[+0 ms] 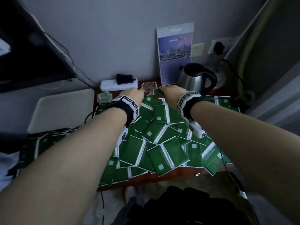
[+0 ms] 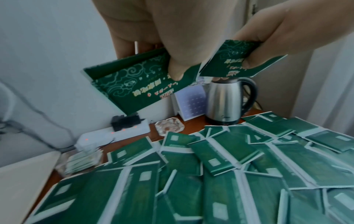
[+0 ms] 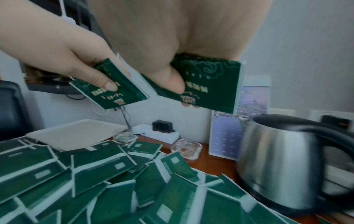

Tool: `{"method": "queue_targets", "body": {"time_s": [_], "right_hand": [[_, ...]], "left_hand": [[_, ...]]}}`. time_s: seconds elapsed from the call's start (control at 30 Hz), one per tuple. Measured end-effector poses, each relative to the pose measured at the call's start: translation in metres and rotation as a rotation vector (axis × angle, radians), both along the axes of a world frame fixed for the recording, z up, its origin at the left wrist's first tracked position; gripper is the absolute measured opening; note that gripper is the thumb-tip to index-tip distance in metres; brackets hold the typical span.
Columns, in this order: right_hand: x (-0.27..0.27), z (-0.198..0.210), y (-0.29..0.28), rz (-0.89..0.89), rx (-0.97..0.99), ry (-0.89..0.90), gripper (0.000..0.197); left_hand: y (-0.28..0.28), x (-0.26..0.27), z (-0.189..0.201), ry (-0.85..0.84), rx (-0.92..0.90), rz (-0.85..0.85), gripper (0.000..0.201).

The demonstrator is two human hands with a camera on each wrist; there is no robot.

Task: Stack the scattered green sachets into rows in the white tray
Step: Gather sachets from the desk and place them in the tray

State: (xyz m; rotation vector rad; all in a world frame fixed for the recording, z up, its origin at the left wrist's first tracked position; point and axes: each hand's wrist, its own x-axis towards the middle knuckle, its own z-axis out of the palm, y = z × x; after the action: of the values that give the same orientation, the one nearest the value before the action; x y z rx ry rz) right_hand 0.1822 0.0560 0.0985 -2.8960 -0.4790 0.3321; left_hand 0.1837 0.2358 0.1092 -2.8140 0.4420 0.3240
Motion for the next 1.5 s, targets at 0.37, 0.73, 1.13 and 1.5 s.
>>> {"method": "queue_targets", "body": {"time_s": [0.37, 0.73, 1.13, 1.5], "right_hand": [[0.041, -0.021, 0.216, 0.098, -0.034, 0.011, 0.056], [0.06, -0.066, 0.385, 0.089, -0.089, 0.139, 0.048], [0.095, -0.139, 0.5, 0.281, -0.121, 0.227, 0.049], [0.1, -0.189, 0.537, 0.349, -0.308, 0.293, 0.084]], "left_hand": [[0.21, 0.02, -0.019, 0.002, -0.006, 0.111, 0.047], [0.392, 0.046, -0.067, 0.142, -0.053, 0.114, 0.033], [0.498, 0.06, -0.144, 0.137, -0.109, 0.248, 0.044], [0.539, 0.058, -0.199, 0.278, -0.175, 0.454, 0.086]]}}
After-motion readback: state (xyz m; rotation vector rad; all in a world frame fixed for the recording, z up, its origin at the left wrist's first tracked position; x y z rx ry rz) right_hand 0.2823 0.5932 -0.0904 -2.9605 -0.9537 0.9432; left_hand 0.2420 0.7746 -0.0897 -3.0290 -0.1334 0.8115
